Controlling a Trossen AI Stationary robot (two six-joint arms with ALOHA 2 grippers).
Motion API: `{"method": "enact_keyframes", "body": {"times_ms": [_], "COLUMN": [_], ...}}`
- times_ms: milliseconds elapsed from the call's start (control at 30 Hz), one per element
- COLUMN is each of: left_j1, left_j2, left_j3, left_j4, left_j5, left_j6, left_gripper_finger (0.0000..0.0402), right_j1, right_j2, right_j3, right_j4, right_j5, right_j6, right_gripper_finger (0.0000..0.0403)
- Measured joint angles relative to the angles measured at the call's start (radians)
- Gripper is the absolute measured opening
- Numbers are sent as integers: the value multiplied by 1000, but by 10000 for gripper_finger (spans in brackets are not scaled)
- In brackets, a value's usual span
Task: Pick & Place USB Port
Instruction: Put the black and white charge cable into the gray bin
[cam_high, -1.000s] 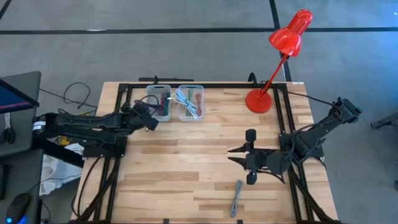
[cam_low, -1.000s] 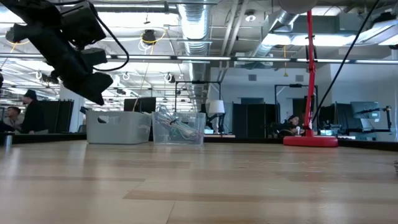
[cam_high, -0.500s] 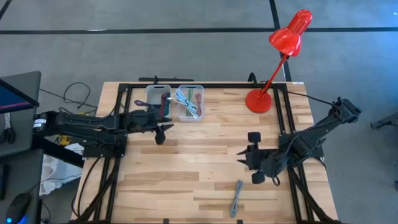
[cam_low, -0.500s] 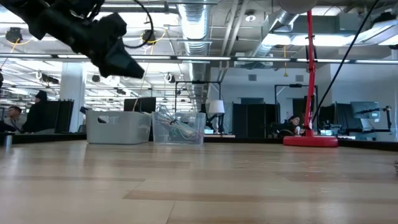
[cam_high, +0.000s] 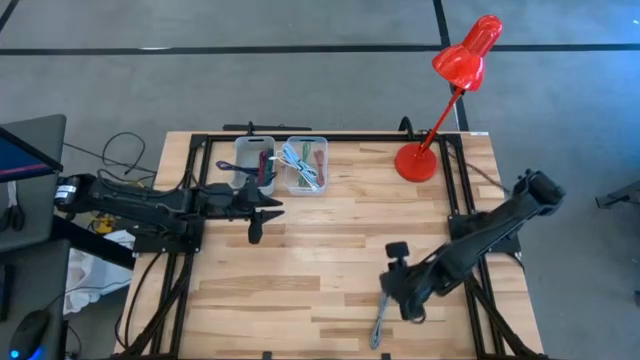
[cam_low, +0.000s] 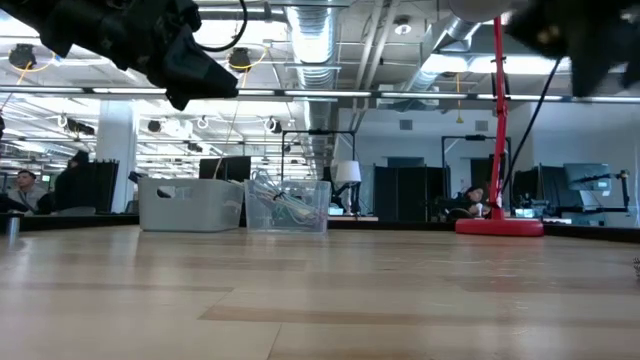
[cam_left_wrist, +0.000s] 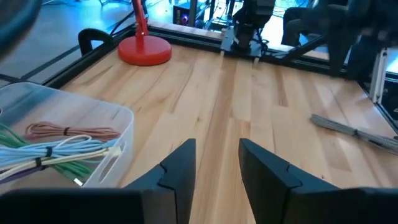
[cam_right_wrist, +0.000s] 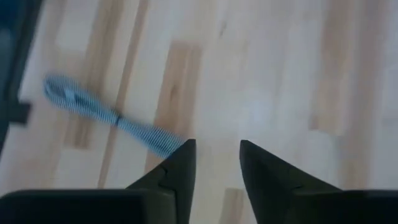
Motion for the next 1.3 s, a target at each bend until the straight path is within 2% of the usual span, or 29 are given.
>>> {"method": "enact_keyframes", "body": {"times_ms": [167,333,500,600,667,833,900,1133,1300], "left_j1": [0,0,0,0,0,0,0,0,0], "left_j2": [0,0,0,0,0,0,0,0,0], "left_j3": [0,0,0,0,0,0,0,0,0], "left_j4": [7,10,13,15,16,17,17,22,27], "left_j5": [0,0,0,0,0,0,0,0,0], "left_j6": [0,0,-3,-3,-3,-3,-4,-4,-9], "left_gripper_finger": [118,118,117,117,117,117,117,117,117], "right_j1": [3,27,43,49,49,41,34,12,-19], "right_j2": [147,257,346,376,387,371,360,279,190], "right_j3": [0,0,0,2,2,1,3,-3,-2], "right_j4": [1,44,97,118,124,131,152,110,116], "right_j5": [-113,-124,-118,-108,-108,-110,-79,17,141], "right_j6": [-38,-129,-165,-185,-185,-184,-184,-181,-181], "right_gripper_finger": [174,228,235,209,176,52,18,7,6]}}
